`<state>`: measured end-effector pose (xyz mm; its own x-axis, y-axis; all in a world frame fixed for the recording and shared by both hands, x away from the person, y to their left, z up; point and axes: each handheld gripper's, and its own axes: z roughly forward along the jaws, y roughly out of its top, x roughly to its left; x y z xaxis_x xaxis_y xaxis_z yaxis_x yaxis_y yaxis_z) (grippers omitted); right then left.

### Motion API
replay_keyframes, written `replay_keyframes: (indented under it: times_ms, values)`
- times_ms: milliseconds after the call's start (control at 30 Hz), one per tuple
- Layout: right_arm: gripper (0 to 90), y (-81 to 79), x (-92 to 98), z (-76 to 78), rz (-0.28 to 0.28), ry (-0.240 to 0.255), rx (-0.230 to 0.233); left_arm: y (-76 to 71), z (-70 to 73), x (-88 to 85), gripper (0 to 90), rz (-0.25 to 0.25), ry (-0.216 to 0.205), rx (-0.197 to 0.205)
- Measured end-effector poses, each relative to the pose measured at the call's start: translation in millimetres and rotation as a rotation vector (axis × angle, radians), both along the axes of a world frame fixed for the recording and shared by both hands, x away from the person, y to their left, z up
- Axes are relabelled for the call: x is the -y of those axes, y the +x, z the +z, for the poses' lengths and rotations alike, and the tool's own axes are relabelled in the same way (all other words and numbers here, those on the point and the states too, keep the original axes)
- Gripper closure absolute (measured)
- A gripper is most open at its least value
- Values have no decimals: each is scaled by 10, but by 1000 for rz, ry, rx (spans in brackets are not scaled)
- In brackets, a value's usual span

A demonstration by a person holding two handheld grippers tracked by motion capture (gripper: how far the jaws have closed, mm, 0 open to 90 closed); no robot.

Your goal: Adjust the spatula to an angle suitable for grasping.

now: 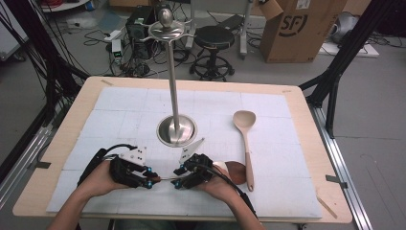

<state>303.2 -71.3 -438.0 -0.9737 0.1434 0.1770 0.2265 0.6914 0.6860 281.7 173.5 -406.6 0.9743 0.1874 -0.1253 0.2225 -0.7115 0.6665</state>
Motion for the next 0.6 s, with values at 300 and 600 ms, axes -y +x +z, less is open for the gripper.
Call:
replay_keyframes:
  times_ms: [300,600]
  values:
    - [742,18,-3,1,24,4,-12,-1,29,8,732,-1,-1,10]
    - [785,24,5,10,55,2,-27,-19,81,1,707,26,-10,40]
